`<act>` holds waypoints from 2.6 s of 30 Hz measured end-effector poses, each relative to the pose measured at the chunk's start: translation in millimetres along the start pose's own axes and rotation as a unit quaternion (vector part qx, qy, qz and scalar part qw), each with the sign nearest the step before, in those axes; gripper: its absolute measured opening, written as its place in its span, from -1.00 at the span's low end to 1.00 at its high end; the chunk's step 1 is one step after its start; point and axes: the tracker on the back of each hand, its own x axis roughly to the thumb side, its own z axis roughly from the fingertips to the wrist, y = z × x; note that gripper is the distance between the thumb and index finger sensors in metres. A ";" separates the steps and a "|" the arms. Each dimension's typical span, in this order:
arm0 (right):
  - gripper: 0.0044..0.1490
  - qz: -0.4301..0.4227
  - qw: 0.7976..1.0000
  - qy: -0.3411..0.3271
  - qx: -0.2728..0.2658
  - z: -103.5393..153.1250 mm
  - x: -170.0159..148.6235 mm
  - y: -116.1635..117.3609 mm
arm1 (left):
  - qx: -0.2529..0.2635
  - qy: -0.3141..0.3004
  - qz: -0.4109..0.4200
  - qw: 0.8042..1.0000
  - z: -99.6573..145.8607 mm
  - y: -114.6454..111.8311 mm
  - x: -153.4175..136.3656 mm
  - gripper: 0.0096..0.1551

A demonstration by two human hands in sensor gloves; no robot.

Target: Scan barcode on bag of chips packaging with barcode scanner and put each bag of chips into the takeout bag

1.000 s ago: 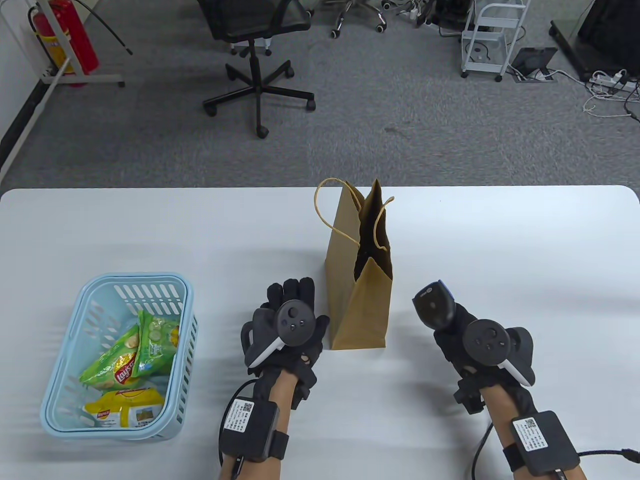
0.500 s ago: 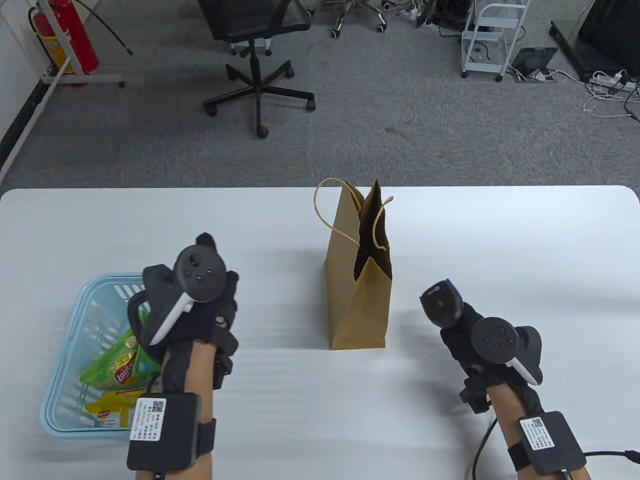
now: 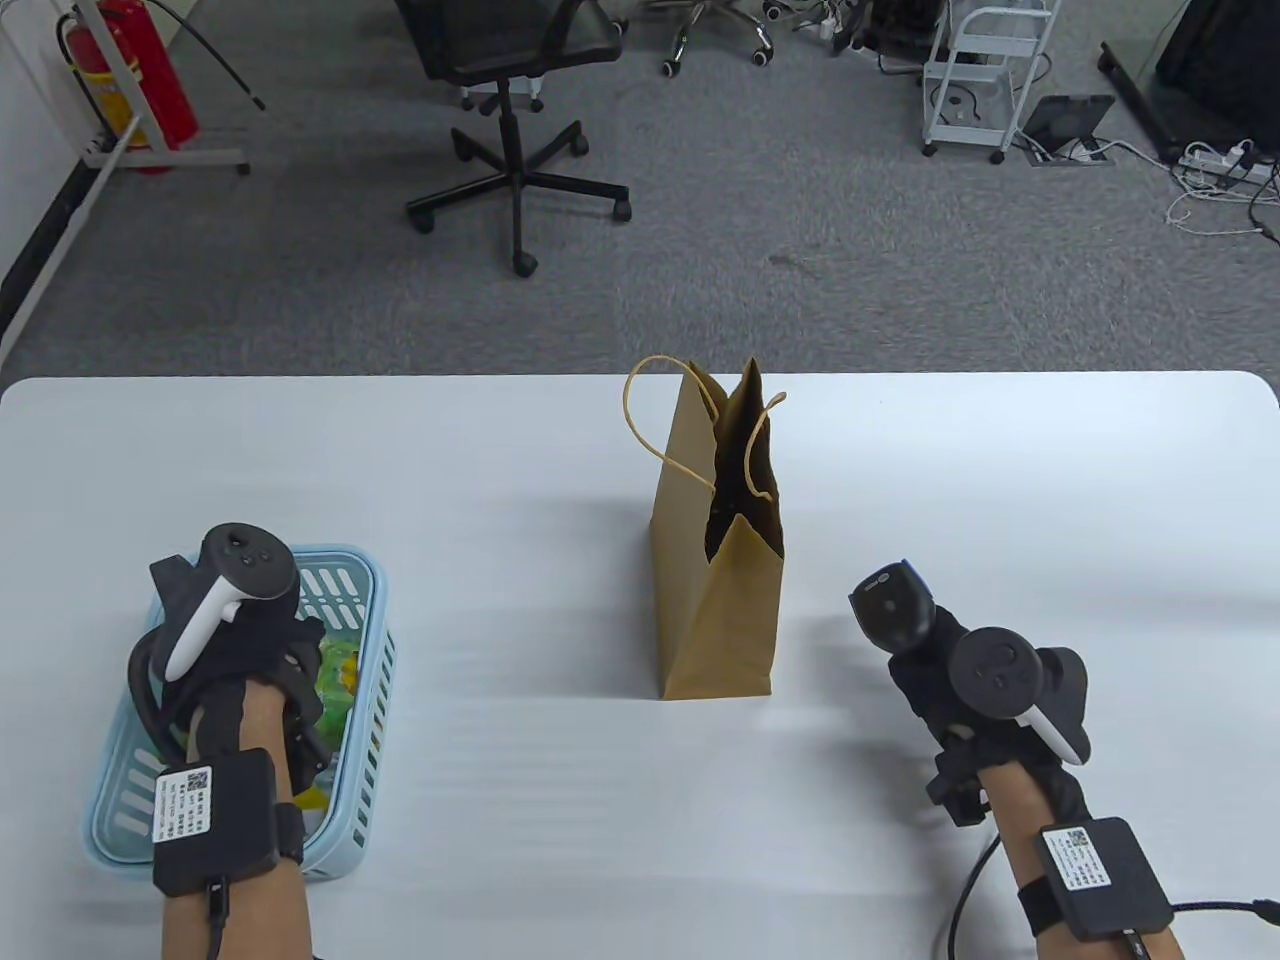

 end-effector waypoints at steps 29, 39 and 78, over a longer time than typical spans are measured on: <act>-0.26 -0.003 1.000 0.005 0.030 -4.8 -2.7 5.0 | 0.052 0.040 -0.053 0.996 -21.4 -17.4 9.4 -0.17; -0.27 -0.021 1.000 0.000 0.010 -2.4 -2.1 -1.6 | 0.190 0.001 0.076 0.979 26.9 23.1 -10.7 -0.29; -0.32 -0.272 0.889 -0.366 0.046 4.3 156.2 -61.8 | -0.285 -0.487 0.672 0.480 52.3 -87.4 176.6 -0.27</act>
